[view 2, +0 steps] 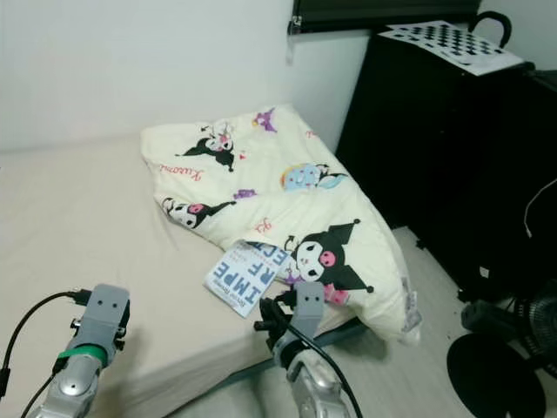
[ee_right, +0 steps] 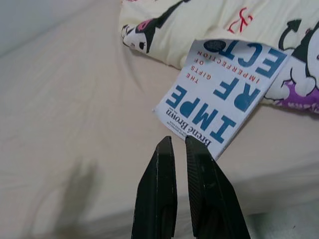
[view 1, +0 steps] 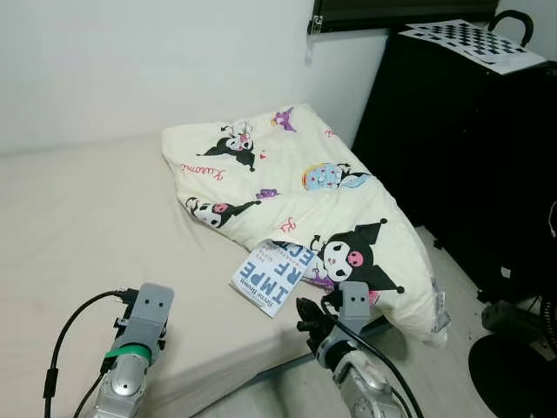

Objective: Clean up the room

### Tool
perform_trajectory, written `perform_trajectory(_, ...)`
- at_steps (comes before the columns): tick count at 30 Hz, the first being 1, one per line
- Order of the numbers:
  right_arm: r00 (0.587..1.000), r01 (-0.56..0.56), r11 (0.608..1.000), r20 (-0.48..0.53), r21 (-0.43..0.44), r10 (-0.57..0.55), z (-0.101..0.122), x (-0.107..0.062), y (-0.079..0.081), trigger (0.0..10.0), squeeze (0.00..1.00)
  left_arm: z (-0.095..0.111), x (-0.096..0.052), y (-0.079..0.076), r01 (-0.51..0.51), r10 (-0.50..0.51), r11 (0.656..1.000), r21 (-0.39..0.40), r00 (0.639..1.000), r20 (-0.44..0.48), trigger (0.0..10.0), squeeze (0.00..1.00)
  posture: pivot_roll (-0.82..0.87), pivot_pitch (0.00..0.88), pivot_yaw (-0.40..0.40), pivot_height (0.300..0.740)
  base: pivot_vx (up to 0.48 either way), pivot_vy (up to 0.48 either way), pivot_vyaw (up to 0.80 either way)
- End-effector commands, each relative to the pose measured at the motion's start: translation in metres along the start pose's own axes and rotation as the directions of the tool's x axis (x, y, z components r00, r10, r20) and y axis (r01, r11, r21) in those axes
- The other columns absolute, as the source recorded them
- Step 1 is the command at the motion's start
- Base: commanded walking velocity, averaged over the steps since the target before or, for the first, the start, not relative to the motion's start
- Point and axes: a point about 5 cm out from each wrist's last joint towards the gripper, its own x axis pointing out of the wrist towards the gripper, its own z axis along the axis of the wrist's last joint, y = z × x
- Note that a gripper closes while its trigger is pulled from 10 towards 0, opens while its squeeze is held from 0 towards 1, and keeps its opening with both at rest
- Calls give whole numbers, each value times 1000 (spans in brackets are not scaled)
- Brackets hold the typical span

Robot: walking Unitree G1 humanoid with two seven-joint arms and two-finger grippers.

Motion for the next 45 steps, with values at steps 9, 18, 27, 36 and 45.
perform_trajectory(9, 1000, 20, 998, -24, 55, -18, -6, 0, -4, 10000, 0, 12, 0, 0, 14, -13, 1000, -8, 999, 44, 10000, 0, 14, 104, 13, 655, 0, 0, 0)
perform_trajectory(18, 1000, 6, 997, 0, 75, -6, 3, 6, -3, 10000, 0, 50, 1, -6, 174, -188, 981, 81, 960, 207, 10000, 0, 29, 134, 16, 610, 0, 0, 0)
perform_trajectory(27, 1000, -18, 996, 19, 91, 16, 13, 18, 3, 10000, 0, 77, -1, 1, 220, -261, 962, 164, 917, 303, 10000, 0, 47, 162, 12, 580, 0, 0, 0)
perform_trajectory(36, 995, -79, 989, 70, 126, 71, 42, 44, 22, 10000, 0, 113, -9, 23, 140, -203, 974, 179, 892, 404, 10000, 0, 96, 231, -15, 550, 0, 0, 0)
perform_trajectory(45, 988, 0, 995, 154, 104, -16, 83, 64, 23, 10000, 0, 139, -25, 52, 64, -148, 979, 191, 873, 465, 10000, 0, 153, 311, -32, 515, 0, 0, 0)
